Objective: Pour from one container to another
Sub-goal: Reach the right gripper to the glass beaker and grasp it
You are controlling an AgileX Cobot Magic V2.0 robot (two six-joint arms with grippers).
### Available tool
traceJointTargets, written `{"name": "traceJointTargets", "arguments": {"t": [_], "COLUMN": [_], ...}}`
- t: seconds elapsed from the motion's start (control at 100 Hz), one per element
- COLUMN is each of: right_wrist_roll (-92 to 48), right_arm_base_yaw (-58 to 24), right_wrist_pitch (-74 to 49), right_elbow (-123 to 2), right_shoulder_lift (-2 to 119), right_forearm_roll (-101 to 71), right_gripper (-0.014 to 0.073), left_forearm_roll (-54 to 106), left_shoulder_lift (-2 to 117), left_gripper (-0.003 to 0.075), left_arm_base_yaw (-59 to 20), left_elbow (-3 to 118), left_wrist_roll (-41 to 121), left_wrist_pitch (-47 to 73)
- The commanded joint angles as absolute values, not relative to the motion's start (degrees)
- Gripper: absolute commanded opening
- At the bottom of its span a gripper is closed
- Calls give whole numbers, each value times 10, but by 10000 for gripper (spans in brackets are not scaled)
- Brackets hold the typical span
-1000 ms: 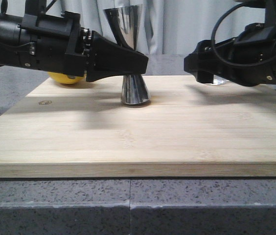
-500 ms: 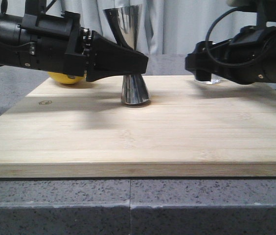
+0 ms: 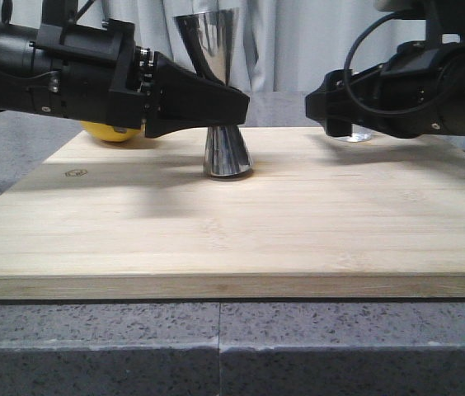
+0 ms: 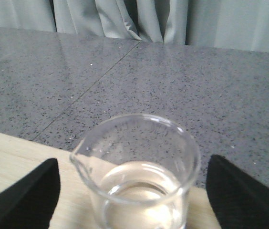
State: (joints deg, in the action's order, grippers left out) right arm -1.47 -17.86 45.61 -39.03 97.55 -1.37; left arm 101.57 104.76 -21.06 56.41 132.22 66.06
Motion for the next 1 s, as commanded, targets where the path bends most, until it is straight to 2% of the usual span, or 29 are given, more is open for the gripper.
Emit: {"name": "traceJointTargets", "arguments": {"t": [0.0,0.38,0.45,0.62,0.73,0.99], "right_wrist_roll": [-14,-14,-14,-14,-14,-14], "right_arm_base_yaw": [-176,-175,-175,-175,-175,-175], "right_wrist_pitch": [477,452,452,452,452,447], "right_elbow": [-415,-418,-418,-418,-418,-418], "right_shoulder_lift": [963,964,964,964,964,940], "right_forearm_roll": [0,0,0,0,0,7], "right_gripper": [583,577,529,346,269,247], "left_forearm_roll": [1061,1061,1061,1061,1061,1060], "left_shoulder_lift": [1025,1025,1025,1025,1025,1025], "left_gripper": [104,103,103,103,104,103], "left_arm_base_yaw": [-216,-216,-216,-216,-216,-216], "left_elbow": [580,580,580,580,580,580], "left_wrist_roll": [1323,1323,1323,1323,1323,1323], "left_wrist_pitch": [728,728,728,728,728,728]}}
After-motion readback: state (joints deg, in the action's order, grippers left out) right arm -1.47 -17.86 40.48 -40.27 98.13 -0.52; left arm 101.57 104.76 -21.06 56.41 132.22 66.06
